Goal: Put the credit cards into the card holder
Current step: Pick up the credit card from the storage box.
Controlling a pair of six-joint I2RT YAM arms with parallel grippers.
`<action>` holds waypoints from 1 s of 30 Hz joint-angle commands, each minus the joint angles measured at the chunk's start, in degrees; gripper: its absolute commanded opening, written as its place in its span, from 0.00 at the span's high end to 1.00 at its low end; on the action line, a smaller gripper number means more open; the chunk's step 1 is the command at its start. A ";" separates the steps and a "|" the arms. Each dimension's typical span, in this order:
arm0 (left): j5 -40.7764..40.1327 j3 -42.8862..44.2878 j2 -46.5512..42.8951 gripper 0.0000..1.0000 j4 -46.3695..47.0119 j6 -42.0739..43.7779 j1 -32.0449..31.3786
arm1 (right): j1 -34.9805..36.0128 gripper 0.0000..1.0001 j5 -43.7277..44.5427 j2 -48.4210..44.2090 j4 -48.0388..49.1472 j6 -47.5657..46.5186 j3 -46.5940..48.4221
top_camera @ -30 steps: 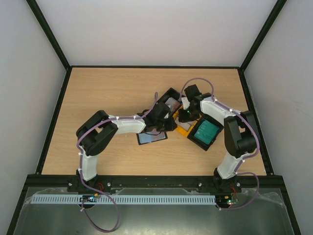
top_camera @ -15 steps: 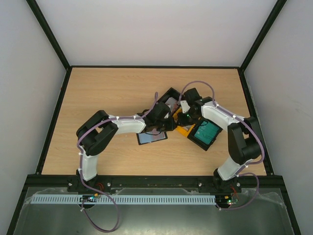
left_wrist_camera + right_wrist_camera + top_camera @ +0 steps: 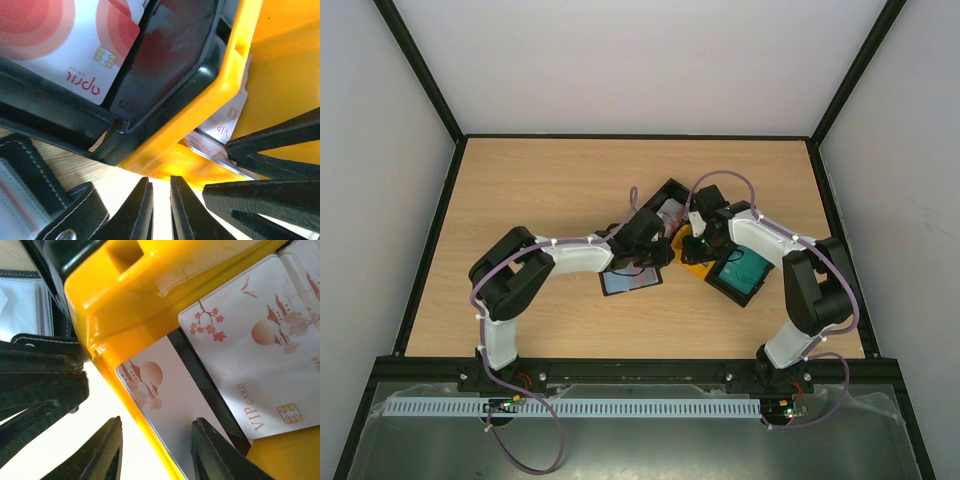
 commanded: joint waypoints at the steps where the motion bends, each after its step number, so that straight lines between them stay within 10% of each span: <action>1: -3.11 -1.41 -4.17 0.87 -1.85 1.37 0.34 | 0.55 0.61 3.08 1.22 -1.92 -0.42 -0.08; 30: -6.32 -3.42 -10.44 0.84 -2.90 2.95 0.37 | 1.70 0.98 10.03 -5.36 -1.19 2.49 2.28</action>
